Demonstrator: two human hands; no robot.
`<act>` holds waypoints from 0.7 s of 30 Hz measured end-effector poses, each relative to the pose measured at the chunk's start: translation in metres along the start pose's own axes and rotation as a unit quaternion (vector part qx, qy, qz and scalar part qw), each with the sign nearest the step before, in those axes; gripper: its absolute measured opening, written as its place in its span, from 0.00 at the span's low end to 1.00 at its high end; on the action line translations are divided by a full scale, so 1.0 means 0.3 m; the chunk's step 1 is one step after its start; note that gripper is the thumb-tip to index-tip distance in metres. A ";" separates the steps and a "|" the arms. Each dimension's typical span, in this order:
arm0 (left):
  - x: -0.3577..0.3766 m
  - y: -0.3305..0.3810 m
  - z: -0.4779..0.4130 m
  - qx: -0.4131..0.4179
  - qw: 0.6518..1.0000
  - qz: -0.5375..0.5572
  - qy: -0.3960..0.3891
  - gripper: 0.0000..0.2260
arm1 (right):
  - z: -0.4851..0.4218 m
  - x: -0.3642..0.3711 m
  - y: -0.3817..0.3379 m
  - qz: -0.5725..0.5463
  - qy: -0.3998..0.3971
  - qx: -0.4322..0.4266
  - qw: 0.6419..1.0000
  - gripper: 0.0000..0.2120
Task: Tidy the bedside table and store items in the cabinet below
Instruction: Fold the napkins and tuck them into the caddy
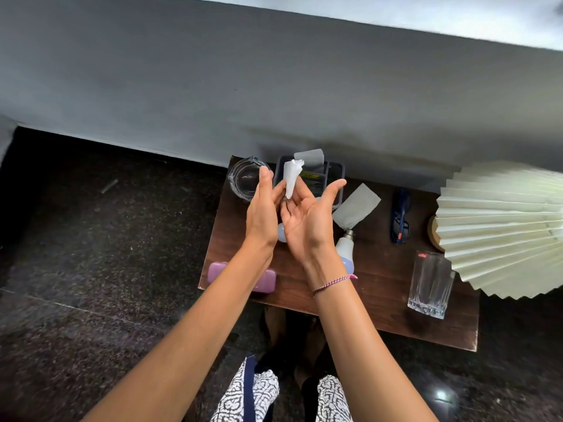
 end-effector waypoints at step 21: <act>0.013 -0.042 -0.176 -0.045 0.999 -0.026 0.000 0.32 | -0.126 -0.012 0.022 0.096 0.032 0.021 0.995 0.38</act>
Point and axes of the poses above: each hand's wrist, its own z-axis away from the middle knuckle, its own x-axis out of the palm, y = z × x, the point moved 10 cm from there along -z, towards the middle knuckle, and after that the axes turned 12 degrees about z, right-handed, at the moved point
